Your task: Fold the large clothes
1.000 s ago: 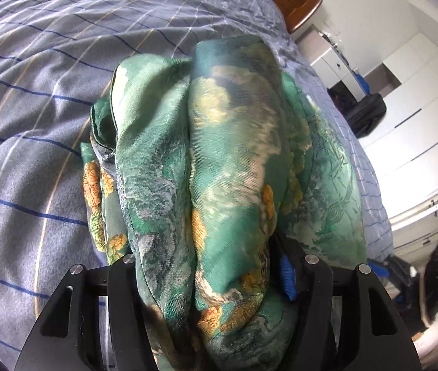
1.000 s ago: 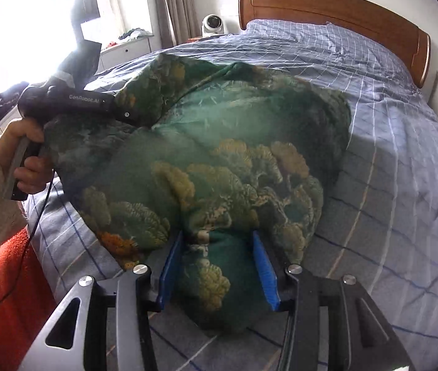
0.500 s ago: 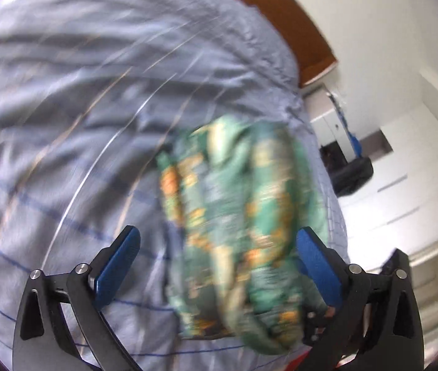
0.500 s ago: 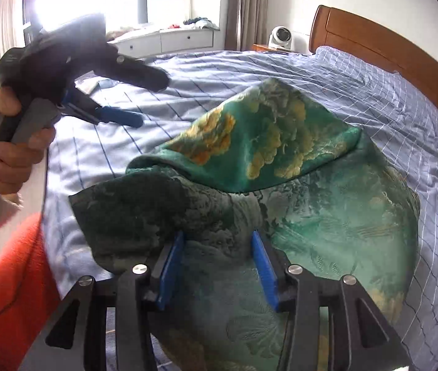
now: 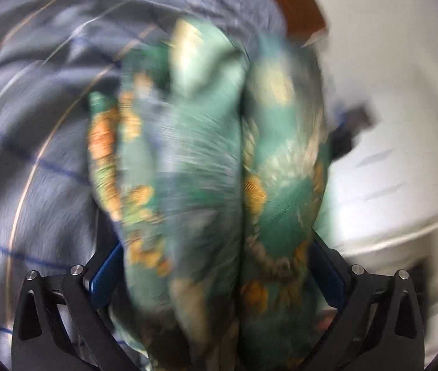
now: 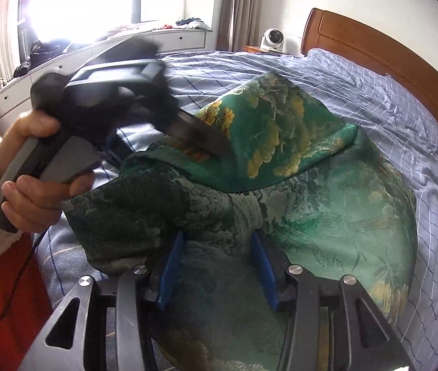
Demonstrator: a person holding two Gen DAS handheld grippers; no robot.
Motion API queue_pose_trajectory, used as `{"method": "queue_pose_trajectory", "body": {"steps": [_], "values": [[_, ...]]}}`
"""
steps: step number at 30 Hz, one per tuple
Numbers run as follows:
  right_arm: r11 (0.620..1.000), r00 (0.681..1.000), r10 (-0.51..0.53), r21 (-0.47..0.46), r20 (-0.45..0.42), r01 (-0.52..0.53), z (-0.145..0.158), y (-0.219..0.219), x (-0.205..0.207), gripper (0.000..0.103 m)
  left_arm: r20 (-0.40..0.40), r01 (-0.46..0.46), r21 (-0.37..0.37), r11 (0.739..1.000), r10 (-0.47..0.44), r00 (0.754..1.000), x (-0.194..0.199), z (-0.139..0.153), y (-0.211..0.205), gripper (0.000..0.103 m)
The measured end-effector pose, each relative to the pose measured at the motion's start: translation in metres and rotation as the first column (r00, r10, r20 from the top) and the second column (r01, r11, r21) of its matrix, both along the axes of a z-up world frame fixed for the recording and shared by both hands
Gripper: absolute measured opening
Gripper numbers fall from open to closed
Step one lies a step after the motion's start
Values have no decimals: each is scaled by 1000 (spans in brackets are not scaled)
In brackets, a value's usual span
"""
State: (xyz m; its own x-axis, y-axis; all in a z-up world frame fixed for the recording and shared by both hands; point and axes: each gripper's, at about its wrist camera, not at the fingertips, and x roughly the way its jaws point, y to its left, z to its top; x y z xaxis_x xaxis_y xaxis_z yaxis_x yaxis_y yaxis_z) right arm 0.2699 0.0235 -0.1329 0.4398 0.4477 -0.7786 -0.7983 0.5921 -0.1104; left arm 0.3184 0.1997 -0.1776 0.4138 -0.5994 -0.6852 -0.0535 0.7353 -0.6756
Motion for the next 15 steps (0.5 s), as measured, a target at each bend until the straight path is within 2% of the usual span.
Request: {"method": "queue_pose_trajectory", "body": {"steps": [1, 2, 4, 6, 7, 8, 10, 12, 15], "values": [[1000, 1000, -3, -4, 6, 3, 0, 1, 0, 48, -8, 19, 55, 998, -19, 1000, 6, 1, -8, 103], [1000, 1000, -8, -17, 4, 8, -2, 2, 0, 48, -24, 30, 72, 997, -28, 999, 11, -1, -10, 103], [999, 1000, -24, -31, -3, 24, 0, 0, 0, 46, -60, 33, 23, 999, -32, 998, 20, -7, -2, 103], [1000, 999, -28, -2, -27, 28, 14, -8, -1, 48, -61, 36, -16, 999, -37, 997, 21, -11, 4, 103], [999, 999, -29, 26, -46, 30, 24, -16, -2, 55, -53, 39, -15, 999, -40, 998, 20, -12, 4, 103], [998, 998, -40, 56, -50, 42, 33, -26, -3, 66, -40, 39, -11, 999, -40, 998, 19, -12, 3, 103], [989, 994, -94, 106, -59, 99, 49, -53, -2, 82, -29, 35, -4, 999, -35, 999, 12, -17, 5, 103], [976, 983, -163, 131, -81, 172, 57, -81, 6, 83, -27, 33, 2, 999, -33, 999, 13, -19, 4, 103], [937, 937, -326, 91, -125, 338, 55, -130, 30, 83, -21, 37, 7, 999, -37, 999, 12, -19, 2, 103]]}}
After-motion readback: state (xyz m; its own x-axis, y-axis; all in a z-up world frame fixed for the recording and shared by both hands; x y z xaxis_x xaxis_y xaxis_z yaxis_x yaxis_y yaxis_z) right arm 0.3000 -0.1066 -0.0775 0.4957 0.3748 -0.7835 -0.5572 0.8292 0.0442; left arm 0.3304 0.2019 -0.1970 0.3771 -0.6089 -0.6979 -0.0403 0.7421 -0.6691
